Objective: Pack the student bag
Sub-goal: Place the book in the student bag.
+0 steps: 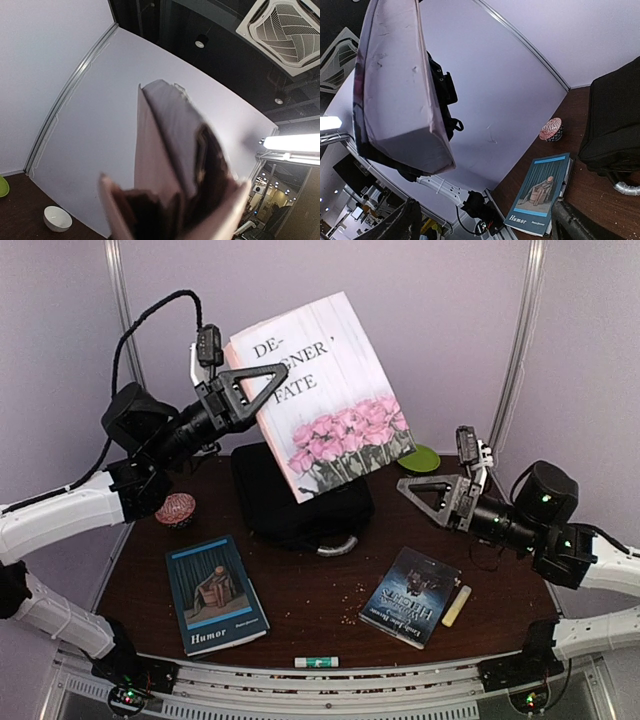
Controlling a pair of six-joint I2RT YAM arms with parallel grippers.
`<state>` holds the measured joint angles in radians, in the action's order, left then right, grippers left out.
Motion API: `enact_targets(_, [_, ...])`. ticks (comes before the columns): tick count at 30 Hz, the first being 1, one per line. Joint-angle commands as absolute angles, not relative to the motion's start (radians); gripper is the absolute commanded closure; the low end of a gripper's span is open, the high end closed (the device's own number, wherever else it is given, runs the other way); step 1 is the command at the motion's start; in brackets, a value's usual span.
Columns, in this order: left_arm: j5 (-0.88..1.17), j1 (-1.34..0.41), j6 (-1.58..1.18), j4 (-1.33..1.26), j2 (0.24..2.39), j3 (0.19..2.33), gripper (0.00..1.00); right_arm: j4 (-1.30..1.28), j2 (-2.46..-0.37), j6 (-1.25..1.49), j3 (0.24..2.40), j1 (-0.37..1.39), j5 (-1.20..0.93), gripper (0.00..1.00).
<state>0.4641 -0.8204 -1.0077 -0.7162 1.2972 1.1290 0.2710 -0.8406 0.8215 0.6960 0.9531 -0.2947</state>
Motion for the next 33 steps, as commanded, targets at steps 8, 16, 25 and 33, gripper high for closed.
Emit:
enact_targets(8, [0.354, -0.818, -1.189, -0.944, 1.422, 1.160, 0.74, 0.609, -0.945, 0.925, 0.720, 0.954, -0.223, 0.10])
enact_targets(16, [0.336, -0.821, -1.208, -0.970, 1.427, 1.136, 0.74, 0.647, -1.033, 0.972, 0.755, 0.951, -0.194, 0.12])
enact_targets(25, [0.319, -0.825, -1.216, -0.974, 1.433, 1.114, 0.74, 0.750, -1.126, 1.032, 0.827, 0.953, -0.275, 0.26])
enact_targets(33, [0.298, -0.829, -1.220, -0.977, 1.433, 1.094, 0.73, 0.765, -1.178, 1.054, 0.868, 0.953, -0.309, 0.33])
